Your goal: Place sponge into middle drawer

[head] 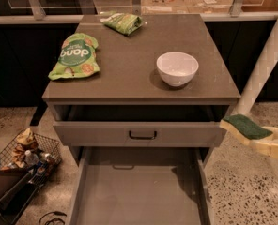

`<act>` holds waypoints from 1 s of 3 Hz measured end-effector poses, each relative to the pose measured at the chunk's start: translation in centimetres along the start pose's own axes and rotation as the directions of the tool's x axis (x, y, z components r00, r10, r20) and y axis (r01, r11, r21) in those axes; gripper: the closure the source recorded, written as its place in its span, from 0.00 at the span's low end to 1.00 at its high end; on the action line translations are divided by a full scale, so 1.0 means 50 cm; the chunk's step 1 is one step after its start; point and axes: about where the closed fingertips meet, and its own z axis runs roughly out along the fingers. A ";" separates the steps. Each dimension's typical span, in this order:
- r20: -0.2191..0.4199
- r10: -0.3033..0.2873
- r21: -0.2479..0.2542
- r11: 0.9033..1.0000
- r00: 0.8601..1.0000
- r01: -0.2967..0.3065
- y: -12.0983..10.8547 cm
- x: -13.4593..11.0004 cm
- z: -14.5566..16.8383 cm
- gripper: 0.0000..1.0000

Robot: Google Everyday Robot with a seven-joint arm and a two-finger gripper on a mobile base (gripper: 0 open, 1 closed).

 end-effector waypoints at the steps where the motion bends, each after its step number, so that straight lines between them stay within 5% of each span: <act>1: -0.095 -0.030 -0.082 0.996 0.995 0.022 0.017 0.109 0.046 1.00; 3: -0.235 -0.143 -0.260 0.962 0.961 0.080 0.086 0.336 0.115 1.00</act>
Offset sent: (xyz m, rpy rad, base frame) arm -0.0792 0.0272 -0.1919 -0.1655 0.1725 0.3972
